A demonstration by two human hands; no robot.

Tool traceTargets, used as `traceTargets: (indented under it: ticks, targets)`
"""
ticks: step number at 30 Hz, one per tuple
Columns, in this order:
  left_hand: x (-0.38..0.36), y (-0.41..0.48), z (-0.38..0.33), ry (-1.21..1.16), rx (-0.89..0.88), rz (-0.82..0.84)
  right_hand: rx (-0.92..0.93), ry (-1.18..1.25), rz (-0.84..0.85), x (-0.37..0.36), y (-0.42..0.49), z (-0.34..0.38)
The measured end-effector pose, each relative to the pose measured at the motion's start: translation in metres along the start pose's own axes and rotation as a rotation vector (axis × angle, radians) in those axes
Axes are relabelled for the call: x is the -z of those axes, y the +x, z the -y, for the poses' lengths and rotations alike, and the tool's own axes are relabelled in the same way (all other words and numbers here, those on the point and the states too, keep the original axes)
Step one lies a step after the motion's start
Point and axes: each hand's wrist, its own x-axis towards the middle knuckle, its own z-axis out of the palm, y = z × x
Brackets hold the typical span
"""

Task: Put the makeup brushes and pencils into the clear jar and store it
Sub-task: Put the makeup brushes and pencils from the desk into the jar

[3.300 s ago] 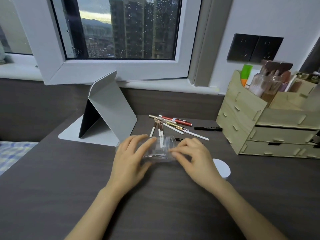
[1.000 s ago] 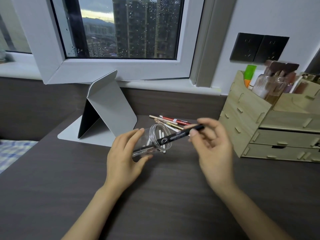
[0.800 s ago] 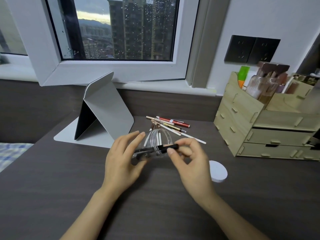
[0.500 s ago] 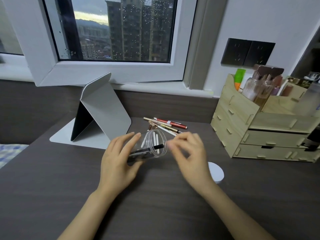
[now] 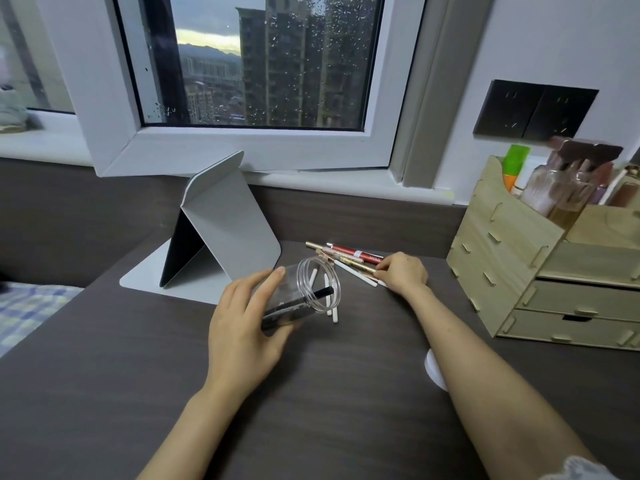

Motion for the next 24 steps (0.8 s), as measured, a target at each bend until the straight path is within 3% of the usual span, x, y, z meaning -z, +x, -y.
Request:
traceTargets:
  ticks: [5, 9, 14, 18, 22, 24]
  targets:
    - [-0.001, 0.0, 0.0, 0.005, -0.006, 0.011, -0.014, 0.136, -0.106, 0.0, -0.001, -0.007]
    - [-0.001, 0.0, 0.0, 0.002, 0.012, 0.005, 0.033, 0.558, -0.17, 0.03, -0.028, -0.018]
    - [0.0, -0.001, -0.002, 0.015, 0.022, 0.01, 0.232, 0.956, -0.053, 0.079, -0.112, -0.02]
    - [-0.001, -0.003, -0.003, 0.026, -0.008, 0.022, 0.382, 0.76, -0.075, 0.092, -0.158, -0.008]
    - [-0.002, -0.008, -0.004, 0.046, -0.073, 0.074, 0.581, 0.409, -0.267, 0.076, -0.172, 0.018]
    - [-0.001, -0.009, -0.004, 0.047, -0.094, 0.094, 0.626, 0.368, -0.293, 0.063, -0.173, 0.03]
